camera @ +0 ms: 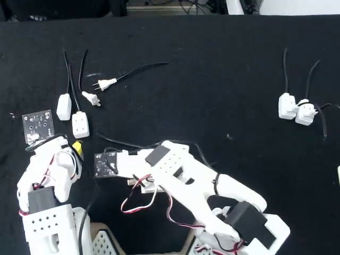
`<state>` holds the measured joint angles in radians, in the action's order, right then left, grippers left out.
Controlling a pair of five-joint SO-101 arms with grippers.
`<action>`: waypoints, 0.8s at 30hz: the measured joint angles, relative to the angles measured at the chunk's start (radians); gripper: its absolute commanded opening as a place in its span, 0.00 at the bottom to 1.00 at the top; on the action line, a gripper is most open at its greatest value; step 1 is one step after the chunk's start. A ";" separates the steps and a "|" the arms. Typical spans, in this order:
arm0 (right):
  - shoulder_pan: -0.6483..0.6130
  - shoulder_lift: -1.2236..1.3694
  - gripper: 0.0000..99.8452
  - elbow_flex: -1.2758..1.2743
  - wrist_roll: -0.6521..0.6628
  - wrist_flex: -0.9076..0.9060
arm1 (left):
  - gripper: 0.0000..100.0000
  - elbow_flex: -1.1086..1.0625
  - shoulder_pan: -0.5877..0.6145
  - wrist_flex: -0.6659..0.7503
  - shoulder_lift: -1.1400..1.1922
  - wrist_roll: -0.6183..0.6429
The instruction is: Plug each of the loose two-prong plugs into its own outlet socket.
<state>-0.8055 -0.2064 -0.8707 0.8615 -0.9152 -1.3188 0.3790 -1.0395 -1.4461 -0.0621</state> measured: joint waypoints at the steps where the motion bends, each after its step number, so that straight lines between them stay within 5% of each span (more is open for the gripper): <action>1: -0.003 0.000 0.21 0.000 0.009 0.000 | 0.20 0.000 0.000 0.000 0.000 0.000; 7: -0.051 0.005 0.20 0.000 0.023 0.000 | 0.20 0.000 0.002 0.000 0.000 0.000; 13: -0.052 0.104 0.01 0.031 0.026 0.009 | 0.20 0.000 0.002 0.000 0.000 0.000; 24: 0.020 0.046 0.01 0.060 -0.157 0.009 | 0.20 0.000 0.002 0.000 0.000 0.000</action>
<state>-0.7856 -0.1603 -0.8109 0.7050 -0.9060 -1.3188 0.3805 -1.0395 -1.4461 -0.0621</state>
